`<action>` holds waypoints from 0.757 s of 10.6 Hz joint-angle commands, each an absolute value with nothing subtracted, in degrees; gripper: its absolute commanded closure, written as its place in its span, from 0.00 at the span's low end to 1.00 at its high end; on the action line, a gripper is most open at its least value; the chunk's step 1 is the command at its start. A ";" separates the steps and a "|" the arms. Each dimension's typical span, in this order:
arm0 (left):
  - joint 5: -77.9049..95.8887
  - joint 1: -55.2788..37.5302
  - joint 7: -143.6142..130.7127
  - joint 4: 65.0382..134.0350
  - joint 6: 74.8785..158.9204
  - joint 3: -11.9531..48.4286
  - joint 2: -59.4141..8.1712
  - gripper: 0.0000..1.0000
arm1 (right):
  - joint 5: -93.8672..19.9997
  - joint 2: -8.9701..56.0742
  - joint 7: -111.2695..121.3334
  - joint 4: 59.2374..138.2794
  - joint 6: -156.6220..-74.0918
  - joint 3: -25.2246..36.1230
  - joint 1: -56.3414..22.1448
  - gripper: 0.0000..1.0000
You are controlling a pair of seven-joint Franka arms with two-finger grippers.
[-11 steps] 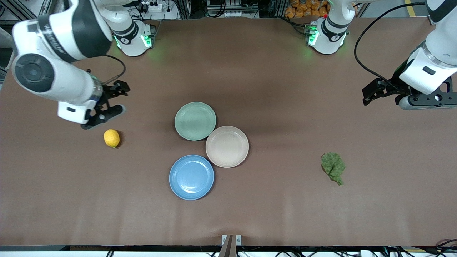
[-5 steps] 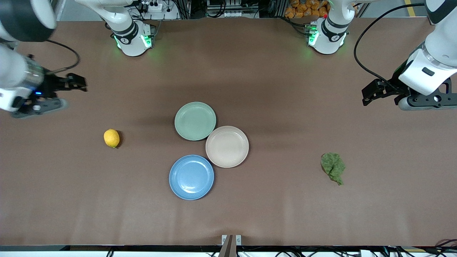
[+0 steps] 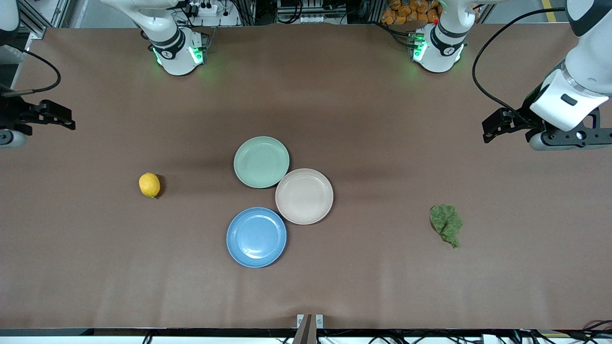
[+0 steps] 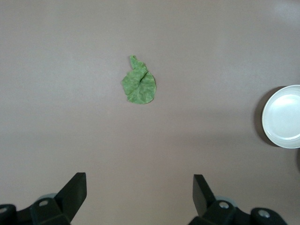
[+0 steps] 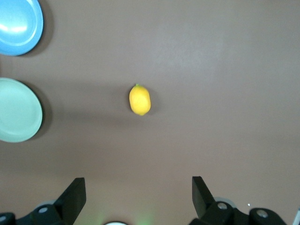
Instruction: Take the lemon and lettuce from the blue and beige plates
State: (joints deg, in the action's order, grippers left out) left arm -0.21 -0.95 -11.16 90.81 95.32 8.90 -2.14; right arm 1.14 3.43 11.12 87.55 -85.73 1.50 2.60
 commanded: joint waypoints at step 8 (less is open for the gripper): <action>0.09 -1.05 -10.81 89.56 94.13 8.96 -2.55 0.00 | -2.47 4.13 5.01 84.64 -87.45 4.04 1.32 0.00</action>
